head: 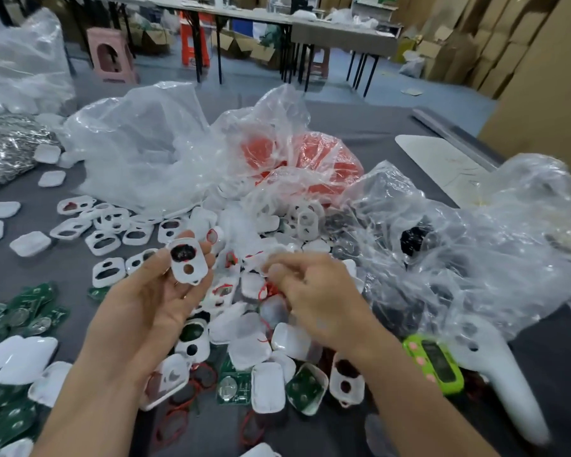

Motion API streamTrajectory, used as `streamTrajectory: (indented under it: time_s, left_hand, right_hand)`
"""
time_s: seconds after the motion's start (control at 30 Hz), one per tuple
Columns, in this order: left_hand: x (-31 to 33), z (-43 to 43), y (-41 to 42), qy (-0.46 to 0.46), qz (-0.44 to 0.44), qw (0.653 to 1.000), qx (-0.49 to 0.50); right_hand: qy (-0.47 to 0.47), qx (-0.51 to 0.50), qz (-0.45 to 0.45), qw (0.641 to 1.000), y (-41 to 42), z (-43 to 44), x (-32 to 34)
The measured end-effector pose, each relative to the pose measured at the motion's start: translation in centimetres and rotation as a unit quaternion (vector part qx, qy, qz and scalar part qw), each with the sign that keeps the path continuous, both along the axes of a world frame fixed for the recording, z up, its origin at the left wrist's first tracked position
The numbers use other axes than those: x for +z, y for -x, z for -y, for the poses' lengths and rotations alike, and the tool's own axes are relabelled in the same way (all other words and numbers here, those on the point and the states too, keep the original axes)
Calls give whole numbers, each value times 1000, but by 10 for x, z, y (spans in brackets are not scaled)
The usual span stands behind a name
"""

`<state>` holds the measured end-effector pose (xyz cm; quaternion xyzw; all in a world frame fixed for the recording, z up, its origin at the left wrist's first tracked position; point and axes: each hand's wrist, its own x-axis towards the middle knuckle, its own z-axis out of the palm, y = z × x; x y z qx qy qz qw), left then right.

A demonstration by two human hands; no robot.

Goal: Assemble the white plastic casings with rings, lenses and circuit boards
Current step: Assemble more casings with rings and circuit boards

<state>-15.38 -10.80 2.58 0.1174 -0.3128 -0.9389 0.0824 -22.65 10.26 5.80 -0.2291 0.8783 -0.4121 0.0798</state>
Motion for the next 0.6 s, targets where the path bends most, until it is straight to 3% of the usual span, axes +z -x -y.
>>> streamTrajectory:
  time_s: [0.1, 0.23, 0.3, 0.43, 0.6]
  left_hand:
    - [0, 1, -1, 2, 1, 1000, 1]
    - [-2, 0, 0, 2, 3, 1000, -1]
    - [-4, 1, 2, 8, 6, 1000, 1]
    - [-6, 4, 2, 9, 1, 1000, -9]
    - [-3, 5, 1, -15, 4, 1000, 3]
  right_hand:
    - [-53, -161, -93, 981, 49, -23, 15]
    - [-302, -109, -110, 941, 114, -17, 6]
    - [-377, -74, -117, 916, 132, -7, -4]
    - [-410, -53, -148, 898, 143, 2, -12]
    - [-313, -103, -122, 936, 134, -7, -16]
